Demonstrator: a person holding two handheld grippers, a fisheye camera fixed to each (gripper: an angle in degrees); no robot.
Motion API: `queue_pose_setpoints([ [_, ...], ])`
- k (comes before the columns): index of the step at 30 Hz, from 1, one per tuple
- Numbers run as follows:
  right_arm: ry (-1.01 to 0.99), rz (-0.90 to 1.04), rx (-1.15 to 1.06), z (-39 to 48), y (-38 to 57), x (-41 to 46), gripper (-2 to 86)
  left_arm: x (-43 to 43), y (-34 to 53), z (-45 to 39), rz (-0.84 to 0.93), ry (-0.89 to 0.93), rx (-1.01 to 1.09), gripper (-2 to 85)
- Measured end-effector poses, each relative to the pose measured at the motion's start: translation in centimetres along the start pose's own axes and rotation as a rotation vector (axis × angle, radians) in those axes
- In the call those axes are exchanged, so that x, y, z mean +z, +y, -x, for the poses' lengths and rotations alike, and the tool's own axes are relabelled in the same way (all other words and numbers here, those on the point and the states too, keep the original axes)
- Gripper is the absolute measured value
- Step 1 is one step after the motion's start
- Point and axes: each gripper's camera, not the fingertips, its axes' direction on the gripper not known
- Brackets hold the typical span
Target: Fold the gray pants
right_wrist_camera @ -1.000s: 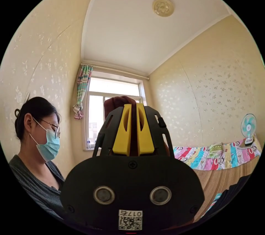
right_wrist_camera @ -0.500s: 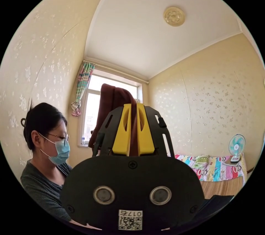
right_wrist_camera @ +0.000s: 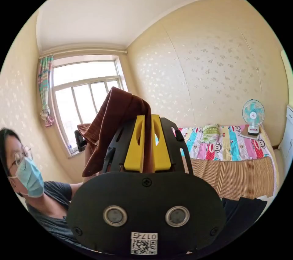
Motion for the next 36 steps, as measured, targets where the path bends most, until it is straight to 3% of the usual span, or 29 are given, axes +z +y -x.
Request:
queue_pose_setpoints([
  [4,0.165,0.242,0.178,-9.3,-3.8,12.5,3.8,10.6,-7.3,12.2,0.193,-0.304,-0.083,7.2],
  [7,0.145,0.34,0.068,-10.1,2.6,18.4,3.2,14.3,-2.1,19.0,0.304,-0.26,-0.071,10.9],
  [9,0.14,0.487,0.029,-11.2,9.1,22.2,2.8,16.9,7.2,23.7,0.439,-0.163,-0.06,11.1],
  [15,0.003,0.971,-0.025,-14.0,32.5,31.9,2.7,18.7,33.5,31.1,0.777,-0.149,-0.153,11.1],
  [22,-0.388,1.044,0.266,-10.8,50.1,31.9,5.5,10.7,48.4,30.9,0.817,-0.173,-0.293,14.6],
  [26,-0.45,1.073,0.395,-9.1,56.2,32.8,7.8,5.7,52.5,28.5,0.737,-0.068,-0.384,15.8],
  [30,-0.645,0.956,0.641,-9.5,59.4,33.9,7.0,1.5,53.3,27.4,0.678,-0.013,-0.476,15.6],
  [32,-0.961,0.68,0.847,-11.9,58.4,33.6,4.5,-1.0,52.3,28.0,0.604,0.006,-0.513,15.7],
  [34,-1.295,0.136,1.063,-16.2,57.1,32.1,3.4,-3.5,50.8,28.3,0.516,0.075,-0.503,15.6],
  [36,-1.395,-0.086,1.116,-19.1,56.5,31.2,3.0,-5.6,49.1,28.3,0.472,0.169,-0.45,15.5],
])
